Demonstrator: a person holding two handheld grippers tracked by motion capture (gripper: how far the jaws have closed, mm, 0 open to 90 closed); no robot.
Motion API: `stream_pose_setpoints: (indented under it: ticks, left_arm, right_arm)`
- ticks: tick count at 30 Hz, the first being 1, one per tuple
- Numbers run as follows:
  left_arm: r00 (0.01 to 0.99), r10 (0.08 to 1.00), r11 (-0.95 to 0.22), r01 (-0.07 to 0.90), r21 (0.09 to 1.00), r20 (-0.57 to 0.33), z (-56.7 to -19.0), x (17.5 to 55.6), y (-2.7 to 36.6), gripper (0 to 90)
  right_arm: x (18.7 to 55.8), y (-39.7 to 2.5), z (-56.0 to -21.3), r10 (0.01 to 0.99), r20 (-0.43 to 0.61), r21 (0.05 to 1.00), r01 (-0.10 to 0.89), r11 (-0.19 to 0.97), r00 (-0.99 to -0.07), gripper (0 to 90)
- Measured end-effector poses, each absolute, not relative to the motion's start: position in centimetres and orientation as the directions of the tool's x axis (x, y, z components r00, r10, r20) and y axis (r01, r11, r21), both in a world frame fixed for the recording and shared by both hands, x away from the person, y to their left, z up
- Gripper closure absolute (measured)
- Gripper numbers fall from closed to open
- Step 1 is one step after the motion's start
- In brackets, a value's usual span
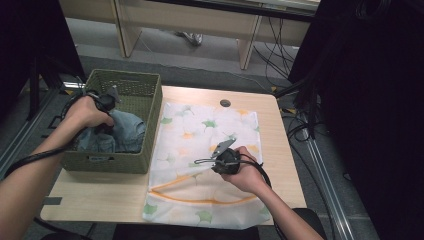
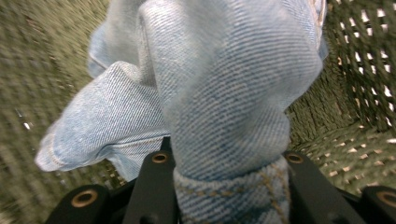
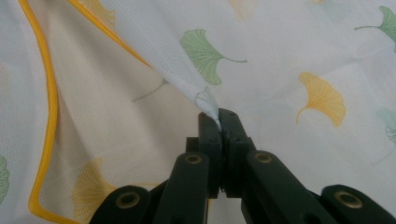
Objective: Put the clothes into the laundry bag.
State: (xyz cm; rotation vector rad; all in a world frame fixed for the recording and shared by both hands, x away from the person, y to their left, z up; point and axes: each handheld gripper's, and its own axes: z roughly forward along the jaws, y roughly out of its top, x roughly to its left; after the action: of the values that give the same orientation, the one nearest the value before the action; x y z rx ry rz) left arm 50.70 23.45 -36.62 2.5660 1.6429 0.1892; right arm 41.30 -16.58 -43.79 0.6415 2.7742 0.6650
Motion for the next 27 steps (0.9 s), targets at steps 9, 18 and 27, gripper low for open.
stream_pose_setpoints:
  ticks: [9,18,27]
  left_arm:
    - [0.449,0.891,-0.452,0.855,0.253,0.074,-33.2,49.0,23.6,70.0]
    - [0.48,0.865,-0.499,0.792,0.353,0.145,-29.6,46.3,23.3,70.1]
    - [0.506,0.849,-0.525,0.781,0.339,0.149,-28.5,45.5,23.3,70.2]
  right_arm:
    - [41.4,-16.7,-43.7,0.466,-0.108,0.482,0.364,0.797,-0.878,90.0]
    - [41.8,-16.7,-42.5,0.496,-0.115,0.522,0.373,0.767,-0.86,90.0]
    - [42.5,-16.1,-40.9,0.502,-0.135,0.549,0.357,0.755,-0.854,90.0]
